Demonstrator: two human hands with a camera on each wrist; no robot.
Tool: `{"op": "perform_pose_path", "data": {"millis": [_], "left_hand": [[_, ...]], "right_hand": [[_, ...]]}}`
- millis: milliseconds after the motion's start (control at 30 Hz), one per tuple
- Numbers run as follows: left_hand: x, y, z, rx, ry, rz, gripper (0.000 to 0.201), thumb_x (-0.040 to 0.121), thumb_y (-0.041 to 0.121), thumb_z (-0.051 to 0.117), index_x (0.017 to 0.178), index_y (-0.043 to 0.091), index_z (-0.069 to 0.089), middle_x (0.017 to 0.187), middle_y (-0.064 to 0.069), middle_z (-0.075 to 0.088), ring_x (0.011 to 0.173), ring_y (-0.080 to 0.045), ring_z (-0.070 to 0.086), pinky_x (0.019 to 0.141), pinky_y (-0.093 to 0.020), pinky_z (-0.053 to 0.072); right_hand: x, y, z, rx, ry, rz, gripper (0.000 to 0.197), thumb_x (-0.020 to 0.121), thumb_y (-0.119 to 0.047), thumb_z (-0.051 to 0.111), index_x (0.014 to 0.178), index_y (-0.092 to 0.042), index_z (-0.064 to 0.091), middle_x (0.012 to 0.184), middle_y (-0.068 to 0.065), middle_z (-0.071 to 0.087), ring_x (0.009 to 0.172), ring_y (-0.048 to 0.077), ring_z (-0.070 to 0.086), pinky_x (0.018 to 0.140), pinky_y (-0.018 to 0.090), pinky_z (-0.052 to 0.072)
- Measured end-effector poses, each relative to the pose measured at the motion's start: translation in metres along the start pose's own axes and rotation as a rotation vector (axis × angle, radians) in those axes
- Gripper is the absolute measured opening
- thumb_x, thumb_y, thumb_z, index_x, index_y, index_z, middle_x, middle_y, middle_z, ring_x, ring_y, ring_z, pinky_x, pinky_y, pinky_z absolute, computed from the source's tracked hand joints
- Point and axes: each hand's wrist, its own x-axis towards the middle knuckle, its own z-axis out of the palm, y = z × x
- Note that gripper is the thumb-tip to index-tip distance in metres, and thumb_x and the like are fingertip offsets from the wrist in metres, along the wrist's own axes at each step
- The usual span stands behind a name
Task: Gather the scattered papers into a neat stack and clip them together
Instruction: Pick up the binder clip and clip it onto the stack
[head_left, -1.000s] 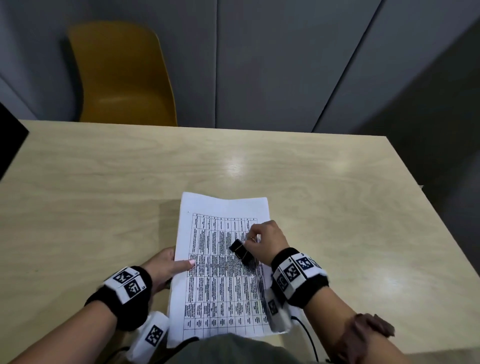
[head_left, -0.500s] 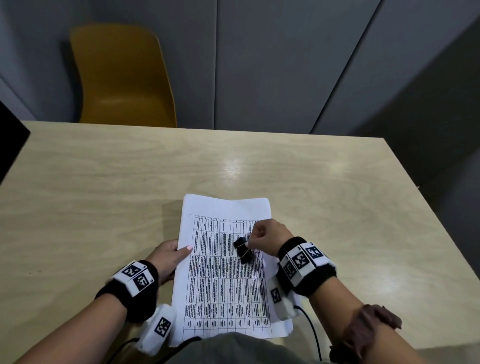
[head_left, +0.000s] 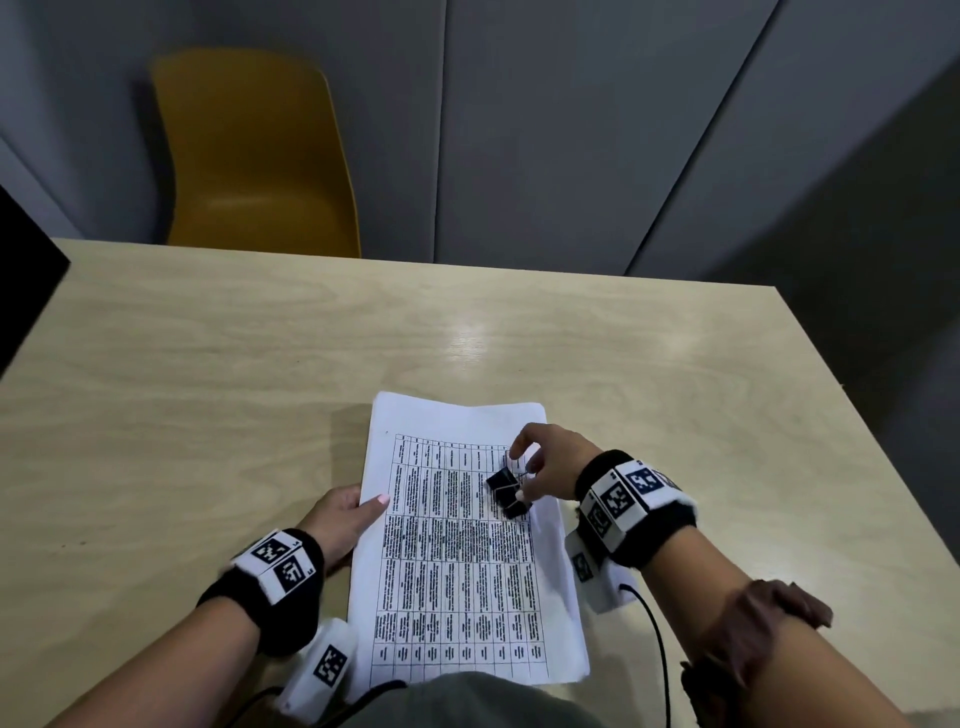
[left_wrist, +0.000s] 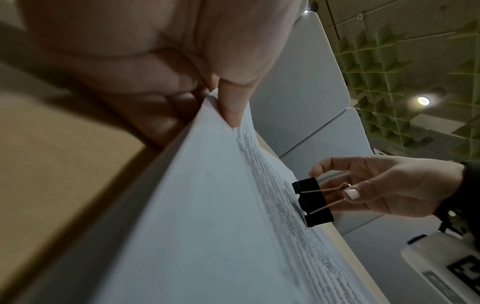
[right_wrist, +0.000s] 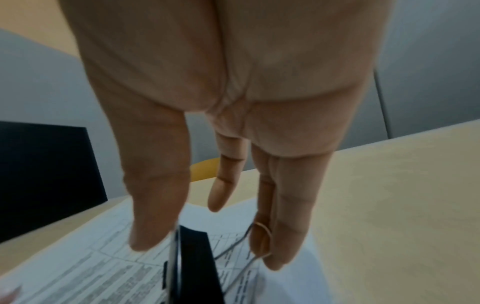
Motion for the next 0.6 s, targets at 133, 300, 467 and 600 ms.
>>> {"op": "perform_pose_path", "data": {"millis": [133,300,467,600], "left_hand": [[0.001,-0.001,-0.001,0.026,0.006,0.014,0.018,0.093,0.008,0.049,0.089,0.009,0.067,0.081,-0.002,0.075,0.074,-0.025,0.069,0.092,-0.055,0.047],[-0.001,0.003,0.000,0.040,-0.006,-0.039,0.016,0.091,0.013,0.054,0.095,0.004,0.067,0.081,-0.011,0.075,0.076,-0.030,0.069,0.085,-0.058,0.050],[0.003,0.010,0.000,0.062,0.028,-0.066,0.027,0.088,0.029,0.059,0.094,0.004,0.068,0.086,-0.016,0.074,0.080,-0.033,0.070,0.078,-0.053,0.055],[0.005,0.001,0.001,0.179,0.089,0.113,0.014,0.088,0.025,0.060,0.082,0.018,0.070,0.082,-0.008,0.075,0.082,-0.031,0.070,0.085,-0.050,0.053]], "right_hand": [[0.003,-0.010,-0.007,-0.199,-0.037,-0.043,0.037,0.073,-0.014,0.075,0.101,-0.021,0.052,0.106,0.005,0.058,0.088,0.020,0.052,0.069,0.024,0.042],[0.013,-0.024,-0.021,-0.191,0.101,-0.136,0.034,0.073,-0.004,0.073,0.102,-0.012,0.057,0.105,0.009,0.066,0.094,0.025,0.063,0.076,0.033,0.055],[0.028,-0.033,-0.035,-0.209,0.229,-0.196,0.029,0.069,-0.002,0.074,0.088,-0.013,0.055,0.095,0.009,0.067,0.089,0.026,0.063,0.077,0.035,0.055],[0.041,-0.044,-0.054,-0.309,0.284,-0.227,0.031,0.068,-0.002,0.073,0.073,-0.018,0.048,0.090,0.009,0.066,0.085,0.028,0.062,0.071,0.033,0.053]]}}
